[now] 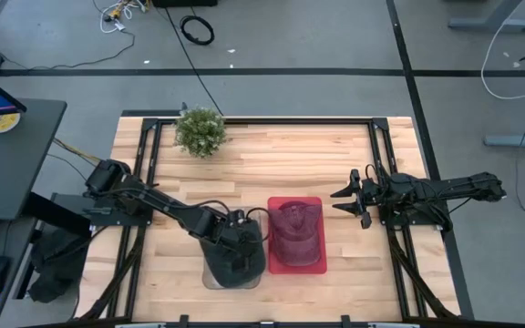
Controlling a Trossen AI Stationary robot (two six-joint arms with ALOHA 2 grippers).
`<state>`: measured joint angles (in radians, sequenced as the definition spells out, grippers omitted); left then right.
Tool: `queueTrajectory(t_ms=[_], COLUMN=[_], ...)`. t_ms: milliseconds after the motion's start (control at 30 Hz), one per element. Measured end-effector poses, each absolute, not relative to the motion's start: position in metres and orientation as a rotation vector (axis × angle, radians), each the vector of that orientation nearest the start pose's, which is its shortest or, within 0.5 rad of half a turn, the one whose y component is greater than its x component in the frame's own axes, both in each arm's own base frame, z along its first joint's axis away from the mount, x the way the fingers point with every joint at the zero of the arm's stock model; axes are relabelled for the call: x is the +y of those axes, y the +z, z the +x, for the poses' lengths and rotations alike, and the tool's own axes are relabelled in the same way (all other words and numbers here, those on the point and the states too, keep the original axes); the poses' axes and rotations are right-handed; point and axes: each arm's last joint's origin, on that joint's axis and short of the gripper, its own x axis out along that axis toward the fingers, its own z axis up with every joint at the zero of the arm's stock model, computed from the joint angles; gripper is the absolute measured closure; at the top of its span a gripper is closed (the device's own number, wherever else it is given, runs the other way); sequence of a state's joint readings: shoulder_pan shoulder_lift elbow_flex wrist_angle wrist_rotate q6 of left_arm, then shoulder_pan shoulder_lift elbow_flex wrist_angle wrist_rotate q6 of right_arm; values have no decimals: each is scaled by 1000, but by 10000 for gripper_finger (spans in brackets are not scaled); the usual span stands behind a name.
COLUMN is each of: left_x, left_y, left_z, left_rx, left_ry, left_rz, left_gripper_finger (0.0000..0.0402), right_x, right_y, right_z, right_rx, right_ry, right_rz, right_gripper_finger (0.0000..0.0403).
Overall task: Pick & Place hat
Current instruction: Put the black cap into the transparent bin
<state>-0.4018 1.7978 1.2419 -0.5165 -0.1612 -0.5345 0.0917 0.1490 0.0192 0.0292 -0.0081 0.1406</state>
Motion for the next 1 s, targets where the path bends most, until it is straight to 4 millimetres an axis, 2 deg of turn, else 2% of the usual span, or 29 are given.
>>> queueTrajectory(t_ms=[367,700,1000], left_x=[-135,-133,-131], left_y=[196,183,182], left_z=[340,349,351], left_rx=[1050,1060,1054], left_ry=[65,67,60], left_rz=[-201,-217,-219], left_gripper_finger=[235,235,235], right_x=[10,10,10], right_y=[161,161,161], right_z=[105,105,105], right_rx=[107,108,108], right_ry=[92,92,92], right_rz=[136,136,136], right_gripper_finger=[243,243,243])
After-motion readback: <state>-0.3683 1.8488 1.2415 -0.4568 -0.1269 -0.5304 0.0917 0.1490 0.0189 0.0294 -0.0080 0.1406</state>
